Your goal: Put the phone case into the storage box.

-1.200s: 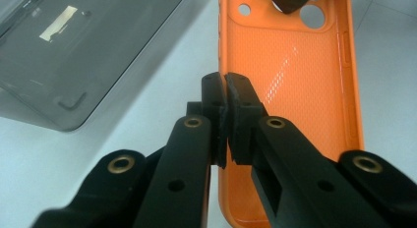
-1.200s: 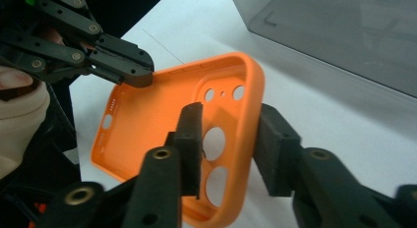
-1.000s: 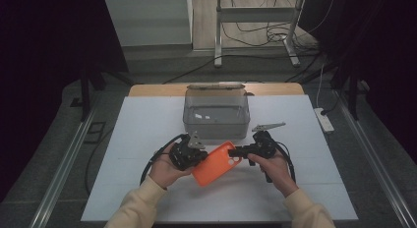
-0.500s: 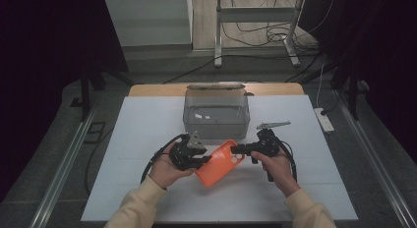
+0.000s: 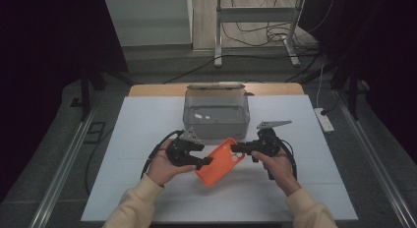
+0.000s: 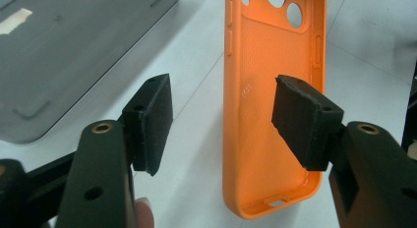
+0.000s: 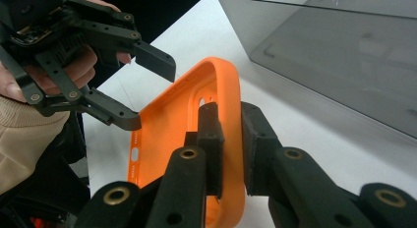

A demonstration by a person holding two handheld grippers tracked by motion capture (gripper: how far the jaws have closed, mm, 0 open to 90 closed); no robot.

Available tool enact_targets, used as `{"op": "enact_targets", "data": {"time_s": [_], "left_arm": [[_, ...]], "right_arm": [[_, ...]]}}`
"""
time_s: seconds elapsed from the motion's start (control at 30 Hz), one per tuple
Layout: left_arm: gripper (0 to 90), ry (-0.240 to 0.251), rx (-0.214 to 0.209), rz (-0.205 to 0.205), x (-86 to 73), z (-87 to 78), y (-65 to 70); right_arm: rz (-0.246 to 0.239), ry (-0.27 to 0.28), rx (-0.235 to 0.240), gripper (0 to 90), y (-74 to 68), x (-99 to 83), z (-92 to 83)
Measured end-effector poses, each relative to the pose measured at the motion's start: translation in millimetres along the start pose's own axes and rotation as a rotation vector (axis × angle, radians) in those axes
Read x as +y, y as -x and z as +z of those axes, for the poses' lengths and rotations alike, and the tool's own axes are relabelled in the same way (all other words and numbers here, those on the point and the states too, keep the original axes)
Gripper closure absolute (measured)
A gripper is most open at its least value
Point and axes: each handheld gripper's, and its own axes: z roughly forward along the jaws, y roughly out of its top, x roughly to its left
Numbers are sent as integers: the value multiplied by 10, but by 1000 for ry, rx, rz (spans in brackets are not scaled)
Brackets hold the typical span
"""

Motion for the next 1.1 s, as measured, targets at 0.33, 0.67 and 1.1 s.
{"op": "enact_targets", "data": {"time_s": [0.33, 0.67, 1.1], "left_arm": [[398, 1, -40, -17, -8, 41, -31], [442, -5, -90, -28, -35, 79, -56], [553, -22, -136, -28, -42, 102, -53]], "right_arm": [[-30, 1, 3, 804, -16, 4, -1], [-77, 9, 20, 803, -45, 4, -8], [-116, 28, 33, 803, -70, 10, -34]]}}
